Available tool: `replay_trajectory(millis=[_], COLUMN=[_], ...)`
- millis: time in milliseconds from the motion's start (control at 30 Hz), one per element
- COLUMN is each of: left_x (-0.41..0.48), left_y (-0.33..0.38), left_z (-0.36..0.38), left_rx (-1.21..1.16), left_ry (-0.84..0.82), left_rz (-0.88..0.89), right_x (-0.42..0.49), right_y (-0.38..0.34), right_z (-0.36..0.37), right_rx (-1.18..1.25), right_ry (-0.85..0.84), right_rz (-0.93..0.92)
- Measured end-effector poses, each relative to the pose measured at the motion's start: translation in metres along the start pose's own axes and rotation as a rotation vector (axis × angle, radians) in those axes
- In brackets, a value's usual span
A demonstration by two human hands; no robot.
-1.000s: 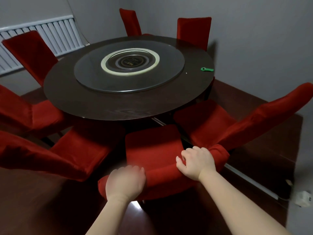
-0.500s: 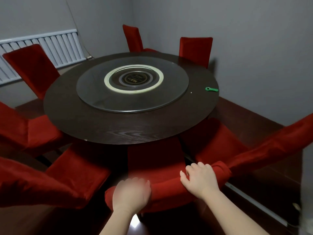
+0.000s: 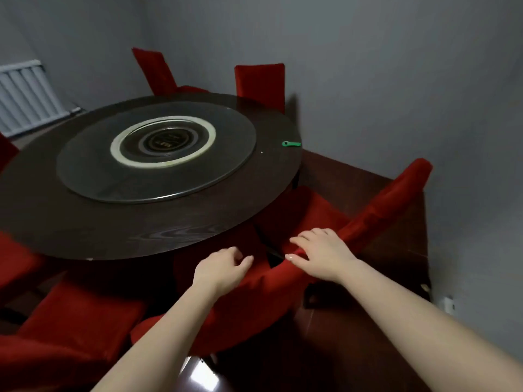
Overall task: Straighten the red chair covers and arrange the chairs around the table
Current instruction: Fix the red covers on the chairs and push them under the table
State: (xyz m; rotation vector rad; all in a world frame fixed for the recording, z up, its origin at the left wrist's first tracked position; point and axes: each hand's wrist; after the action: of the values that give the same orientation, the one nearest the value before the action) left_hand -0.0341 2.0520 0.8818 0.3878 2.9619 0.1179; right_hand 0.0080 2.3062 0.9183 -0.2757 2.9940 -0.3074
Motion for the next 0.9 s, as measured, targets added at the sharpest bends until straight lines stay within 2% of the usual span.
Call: replay_trajectory(millis=[100,267,467,567,700,900], left_x=[0.018,0.045,0.101,0.126,0.153,0.192], left_y=[0.06,0.164,0.291,0.352,0.412,0.45], left_z=[-0.03,-0.066,-0.093,-0.094,-0.073,-0.028], left_rx=[-0.004,0.002,0.248,0.274,0.262,0.302], left_ry=[0.036,0.049,0.173,0.194,0.14,0.124], left_rz=[0.15,0.302,0.461,0.463,0.435,0.317], right_x=[-0.015,-0.037,-0.073,-0.082,-0.08,-0.051], right_y=[0.035,0.111,0.241,0.3,0.364,0.422], right_z=[-0.03,-0.078,-0.118,-0.131,-0.141,-0.126], right_rx=[0.025,0.062,0.076,0.129,0.147,0.18], right_ry=[0.064,0.18,0.225,0.23,0.191,0.132], right_rz=[0.036,0.109,0.234,0.258,0.25,0.214])
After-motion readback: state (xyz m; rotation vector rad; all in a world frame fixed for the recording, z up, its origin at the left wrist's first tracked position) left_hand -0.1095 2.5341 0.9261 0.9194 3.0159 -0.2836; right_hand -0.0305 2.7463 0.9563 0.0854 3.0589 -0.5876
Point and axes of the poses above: each hand's wrist, its own x-axis towards the middle knuckle, its own z-axis out of the palm, y = z × x, and after that the axes turned 14 degrees about x, right-handed
